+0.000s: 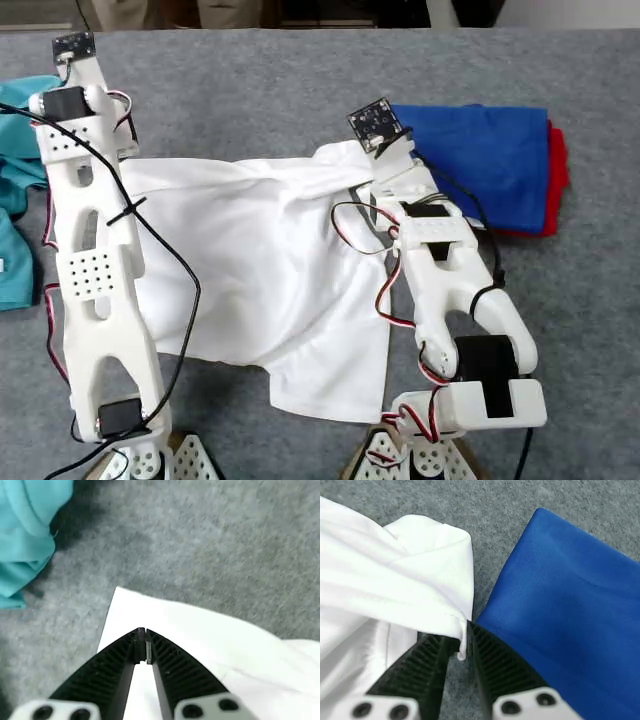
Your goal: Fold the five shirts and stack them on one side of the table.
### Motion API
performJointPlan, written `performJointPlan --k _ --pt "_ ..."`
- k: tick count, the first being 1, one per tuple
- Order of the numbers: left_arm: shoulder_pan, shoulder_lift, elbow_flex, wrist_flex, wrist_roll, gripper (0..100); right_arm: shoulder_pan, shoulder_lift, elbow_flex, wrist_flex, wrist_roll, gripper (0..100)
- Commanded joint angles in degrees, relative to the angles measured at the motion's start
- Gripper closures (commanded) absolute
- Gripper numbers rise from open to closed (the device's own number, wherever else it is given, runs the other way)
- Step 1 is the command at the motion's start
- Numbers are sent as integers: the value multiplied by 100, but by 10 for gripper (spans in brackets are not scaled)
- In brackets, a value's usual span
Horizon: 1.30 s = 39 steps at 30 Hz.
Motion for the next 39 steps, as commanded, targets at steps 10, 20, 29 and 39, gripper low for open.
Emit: performJointPlan --k 10,20,29,39 --pt "431 -4303 5908 -1310 -53 981 -40 -13 -251 -26 53 998" --pt "404 -6589 10312 -3640 -26 981 -13 -31 -242 35 35 998" --pt "387 -7477 11789 -3490 -79 981 -31 -40 -1481 1776 9 998" --pt "378 -8620 13424 -3543 -79 981 -57 -13 -3697 3455 18 998"
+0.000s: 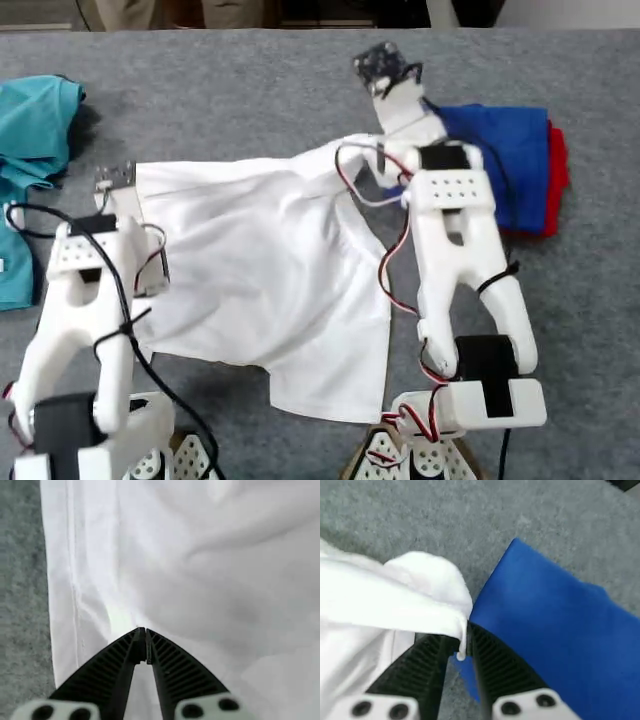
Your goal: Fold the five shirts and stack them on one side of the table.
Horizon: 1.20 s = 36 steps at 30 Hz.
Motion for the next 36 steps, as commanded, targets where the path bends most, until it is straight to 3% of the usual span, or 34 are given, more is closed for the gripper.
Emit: performJointPlan --k 1,8,13,20,26,31,36 --pt "-35 -453 325 -26 -35 981 -57 -22 -892 281 26 998" --pt "-79 -910 932 -18 -651 981 -145 910 -2308 -105 9 998" --pt "-18 -1130 1363 -26 -1152 981 -488 2404 -3556 -809 44 998" --pt "-18 -1077 1741 -26 -1741 981 -734 4655 -5692 -774 44 998" --pt "-9 -1077 2004 202 -2576 981 -673 6158 -7618 299 44 998" --pt "-62 -1077 1222 1697 -3288 981 -629 7081 -9209 1143 44 998" --pt "-88 -1077 1345 2022 -4176 981 -637 7644 -10264 1600 44 998"
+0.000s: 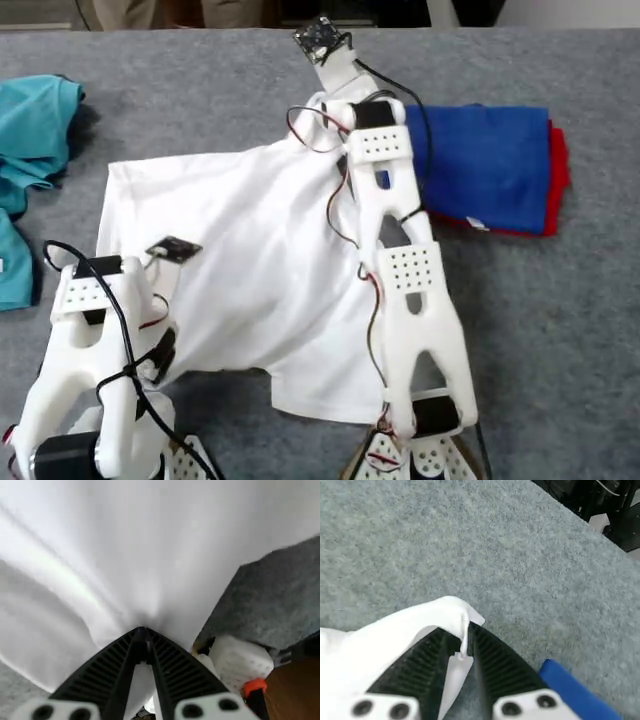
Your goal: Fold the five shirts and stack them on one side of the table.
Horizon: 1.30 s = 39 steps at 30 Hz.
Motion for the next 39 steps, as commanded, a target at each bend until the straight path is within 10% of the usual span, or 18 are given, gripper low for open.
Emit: performJointPlan --k 1,13,23,28,39 --pt "-141 -84 -79 202 -448 981 31 92 -875 290 44 998" --pt "-879 -145 -721 642 -1160 982 110 154 -1095 536 44 998" --pt "-1626 -84 -3701 589 2075 981 101 198 -1209 1407 26 998" --pt "-1345 -57 -3903 -862 3982 980 101 356 -1209 1363 18 998" --pt "-897 2185 -4369 -2479 5741 920 198 532 -1209 1055 26 998"
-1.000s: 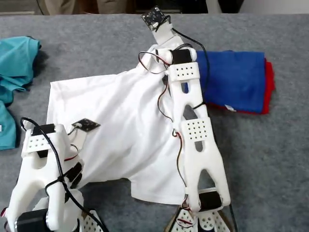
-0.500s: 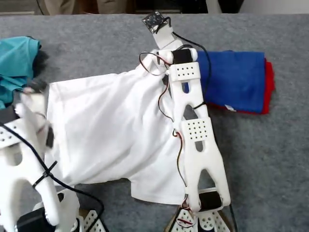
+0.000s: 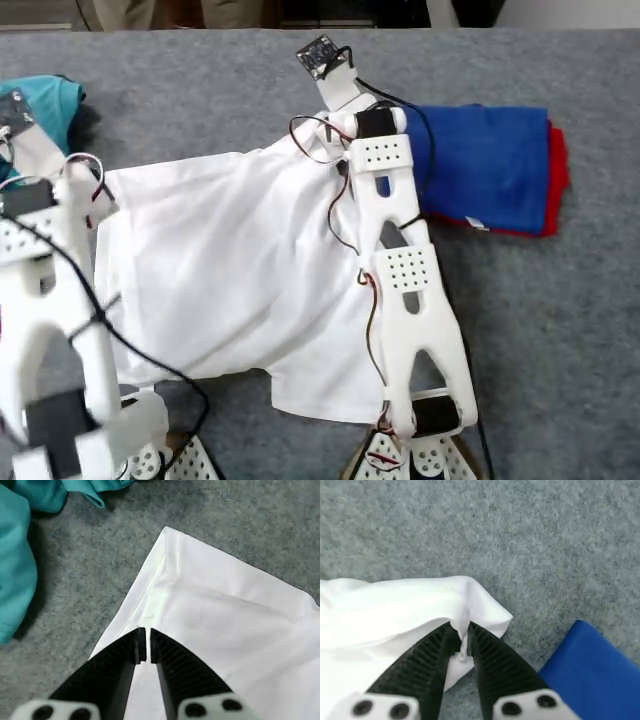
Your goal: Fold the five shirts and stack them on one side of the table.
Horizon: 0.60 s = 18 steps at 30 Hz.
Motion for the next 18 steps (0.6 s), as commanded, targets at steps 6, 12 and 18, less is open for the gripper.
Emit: performJointPlan --k 6,12,18 --pt "88 1807 -1925 334 1081 901 84 -48 -435 -237 44 998" --pt "158 2923 -3226 941 1837 899 84 -48 -435 -237 44 998" --pt "167 4004 -4334 1591 2215 845 84 -48 -435 -237 53 998"
